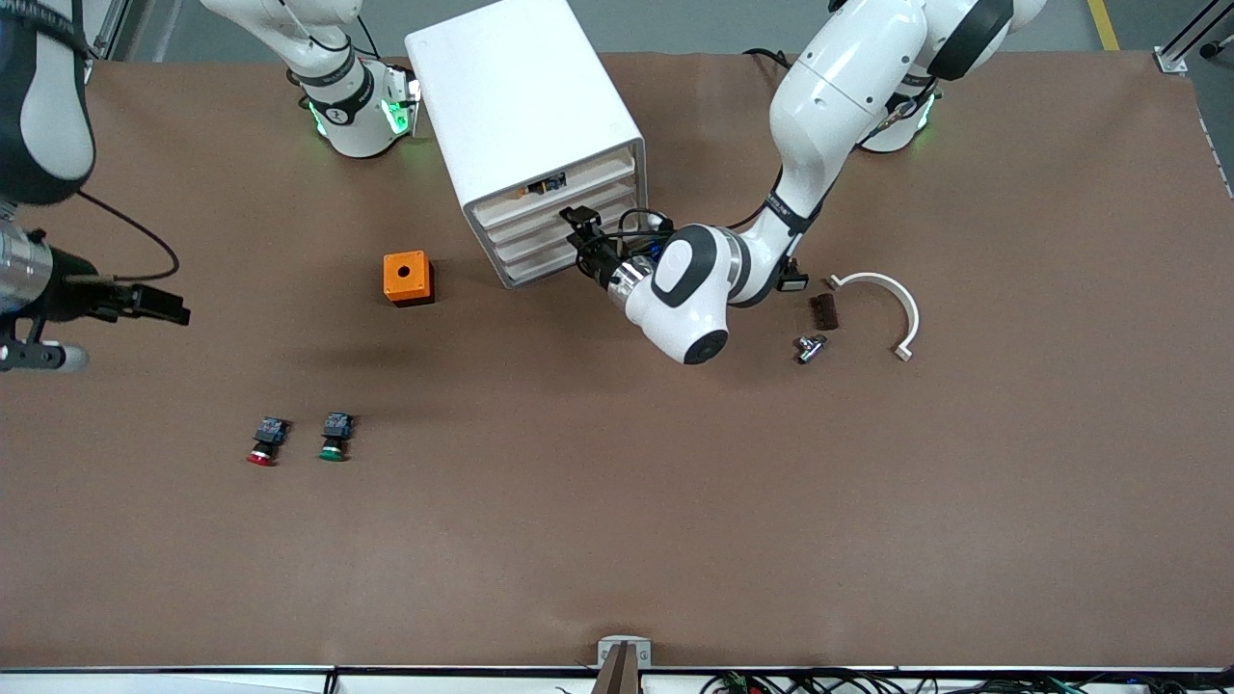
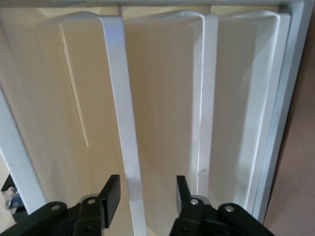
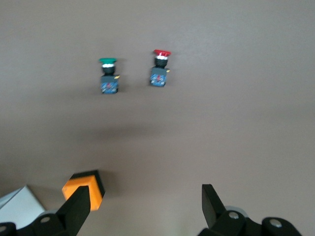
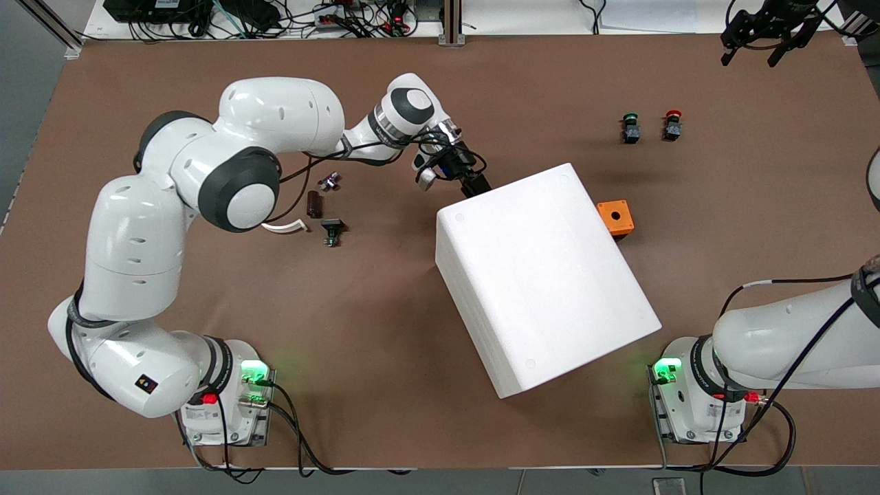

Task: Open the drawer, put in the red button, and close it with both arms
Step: 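Pull the drawer open with the left gripper while the right gripper reaches the red button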

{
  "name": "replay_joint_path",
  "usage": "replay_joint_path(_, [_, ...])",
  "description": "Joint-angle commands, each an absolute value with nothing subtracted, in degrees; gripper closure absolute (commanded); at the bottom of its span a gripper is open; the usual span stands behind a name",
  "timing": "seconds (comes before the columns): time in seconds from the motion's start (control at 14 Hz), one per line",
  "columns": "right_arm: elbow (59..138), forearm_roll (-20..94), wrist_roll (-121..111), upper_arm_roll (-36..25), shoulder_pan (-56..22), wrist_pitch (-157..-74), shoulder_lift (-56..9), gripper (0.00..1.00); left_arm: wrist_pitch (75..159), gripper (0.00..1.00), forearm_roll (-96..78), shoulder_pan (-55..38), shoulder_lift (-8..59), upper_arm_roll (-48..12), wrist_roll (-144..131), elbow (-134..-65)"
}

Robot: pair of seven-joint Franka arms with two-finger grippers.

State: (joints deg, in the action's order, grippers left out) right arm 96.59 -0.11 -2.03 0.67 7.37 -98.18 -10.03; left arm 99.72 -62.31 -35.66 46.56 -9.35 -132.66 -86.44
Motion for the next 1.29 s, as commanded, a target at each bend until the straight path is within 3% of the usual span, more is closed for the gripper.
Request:
replay_joint_path(0.0, [98.2, -0.7, 4.4, 1.5, 6.8, -104.9, -13.1, 0.0, 99.0, 0.68, -63.5, -37.5, 48.1, -9.0, -133.8, -85.3])
replay_joint_path(0.14, [102.3, -0.7, 6.7, 1.5, 6.4, -113.9, -15.7, 0.0, 99.0, 1.0, -63.4, -37.7, 48.3, -9.1, -133.8, -85.2])
replay_joint_path(0.36, [108.9, -0.7, 6.7, 1.5, 7.0, -129.5, -20.0, 0.0, 98.9, 1.0, -62.9, -37.2, 48.0, -8.9, -133.7, -85.0])
replay_joint_path(0.64, [109.1, -0.7, 6.7, 1.5, 8.0, -141.4, -28.2, 0.0, 99.0, 1.0, -62.8, -33.9, 48.3, -7.3, -133.4, -81.7])
replay_joint_path(1.07, [109.2, -0.4, 6.8, 1.5, 8.8, -148.0, -33.7, 0.0, 103.7, 1.0, -63.2, -29.4, 49.0, -6.5, -131.7, -78.0])
replay_joint_path(1.14, [109.2, -0.4, 6.8, 1.5, 9.0, -149.0, -34.4, 0.0, 104.2, 0.87, -63.2, -29.4, 49.0, -6.5, -131.2, -78.0])
replay_joint_path(1.21, [109.2, -0.4, 6.8, 1.5, 9.0, -149.6, -34.8, 0.0, 104.4, 0.49, -63.2, -29.4, 48.9, -6.5, -131.2, -78.0])
